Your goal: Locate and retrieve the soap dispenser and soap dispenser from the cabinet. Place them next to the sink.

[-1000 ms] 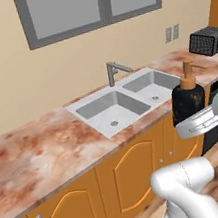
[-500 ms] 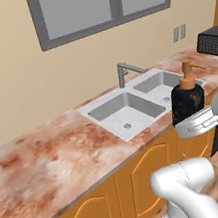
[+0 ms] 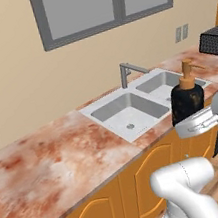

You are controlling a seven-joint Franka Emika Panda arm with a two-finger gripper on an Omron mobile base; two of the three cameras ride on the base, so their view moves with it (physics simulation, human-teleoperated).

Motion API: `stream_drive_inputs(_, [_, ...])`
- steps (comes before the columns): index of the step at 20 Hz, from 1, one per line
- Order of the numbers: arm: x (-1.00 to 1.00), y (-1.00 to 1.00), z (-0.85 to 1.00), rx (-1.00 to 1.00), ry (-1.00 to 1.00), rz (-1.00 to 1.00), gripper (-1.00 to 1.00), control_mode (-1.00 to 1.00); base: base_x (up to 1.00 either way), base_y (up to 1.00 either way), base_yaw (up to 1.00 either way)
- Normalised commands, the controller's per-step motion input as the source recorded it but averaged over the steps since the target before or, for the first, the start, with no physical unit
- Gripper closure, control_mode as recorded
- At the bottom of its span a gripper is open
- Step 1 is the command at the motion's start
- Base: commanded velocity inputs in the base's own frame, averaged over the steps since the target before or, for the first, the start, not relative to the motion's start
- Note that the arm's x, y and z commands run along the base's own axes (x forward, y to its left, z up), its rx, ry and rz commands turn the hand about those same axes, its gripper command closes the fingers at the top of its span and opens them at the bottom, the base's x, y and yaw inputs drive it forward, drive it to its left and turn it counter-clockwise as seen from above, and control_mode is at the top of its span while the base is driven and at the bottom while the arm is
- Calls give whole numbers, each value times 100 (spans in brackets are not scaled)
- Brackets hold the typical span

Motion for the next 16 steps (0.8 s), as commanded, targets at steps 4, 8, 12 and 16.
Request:
stream_drive_inputs(4, [0,0,0,0,0,0,100,100,0,0,0])
stream_drive_inputs(8, [17,5,-4,1,0,1,100,-100,0,0,0])
stream_drive_inputs(12, [57,15,-11,5,0,10,100,-100,0,0,0])
stream_drive_inputs(16, [72,16,-14,7,2,14,100,-100,0,0,0])
